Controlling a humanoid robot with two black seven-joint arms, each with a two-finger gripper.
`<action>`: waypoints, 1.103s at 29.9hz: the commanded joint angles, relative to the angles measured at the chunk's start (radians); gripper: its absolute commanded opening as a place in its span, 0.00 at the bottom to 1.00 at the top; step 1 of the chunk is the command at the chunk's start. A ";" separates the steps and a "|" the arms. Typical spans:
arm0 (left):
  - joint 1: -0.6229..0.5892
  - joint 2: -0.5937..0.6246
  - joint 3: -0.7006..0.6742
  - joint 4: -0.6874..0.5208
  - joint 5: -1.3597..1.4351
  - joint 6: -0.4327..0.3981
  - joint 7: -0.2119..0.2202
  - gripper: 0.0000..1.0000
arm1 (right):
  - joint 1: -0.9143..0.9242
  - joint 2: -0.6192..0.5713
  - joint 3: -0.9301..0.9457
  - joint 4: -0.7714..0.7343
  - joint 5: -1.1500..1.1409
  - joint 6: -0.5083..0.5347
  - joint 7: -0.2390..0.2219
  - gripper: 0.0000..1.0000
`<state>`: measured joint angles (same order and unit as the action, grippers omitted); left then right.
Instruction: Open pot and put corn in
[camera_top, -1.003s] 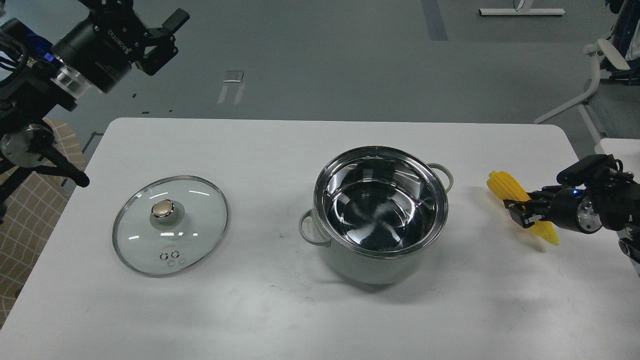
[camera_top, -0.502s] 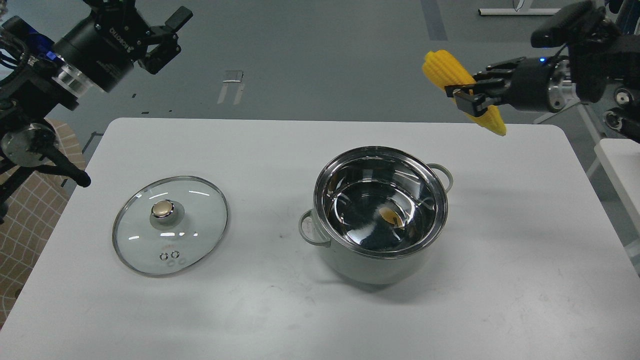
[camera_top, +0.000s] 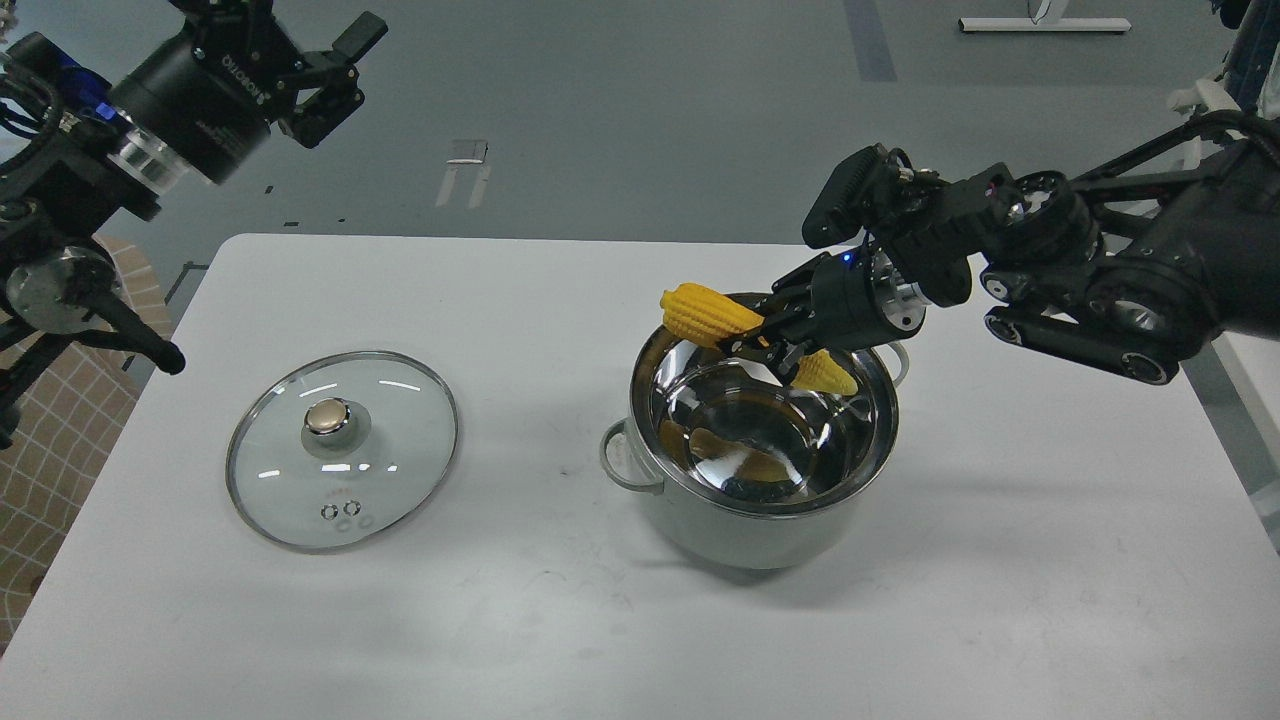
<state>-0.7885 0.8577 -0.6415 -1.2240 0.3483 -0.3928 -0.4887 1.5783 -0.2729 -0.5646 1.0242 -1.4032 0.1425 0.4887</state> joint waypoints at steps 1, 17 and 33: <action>0.002 0.000 0.000 0.000 0.001 -0.001 0.000 0.95 | -0.026 0.011 -0.003 -0.003 0.001 -0.001 0.000 0.19; 0.002 -0.006 0.000 0.000 0.001 -0.001 0.000 0.95 | -0.047 0.021 -0.020 -0.001 0.003 -0.003 0.000 0.78; 0.002 -0.022 0.003 0.006 0.011 0.002 0.000 0.98 | -0.050 -0.009 0.164 -0.131 0.193 -0.076 0.000 1.00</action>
<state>-0.7869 0.8479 -0.6401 -1.2237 0.3560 -0.3918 -0.4887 1.5276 -0.2651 -0.4829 0.9538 -1.2828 0.1021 0.4890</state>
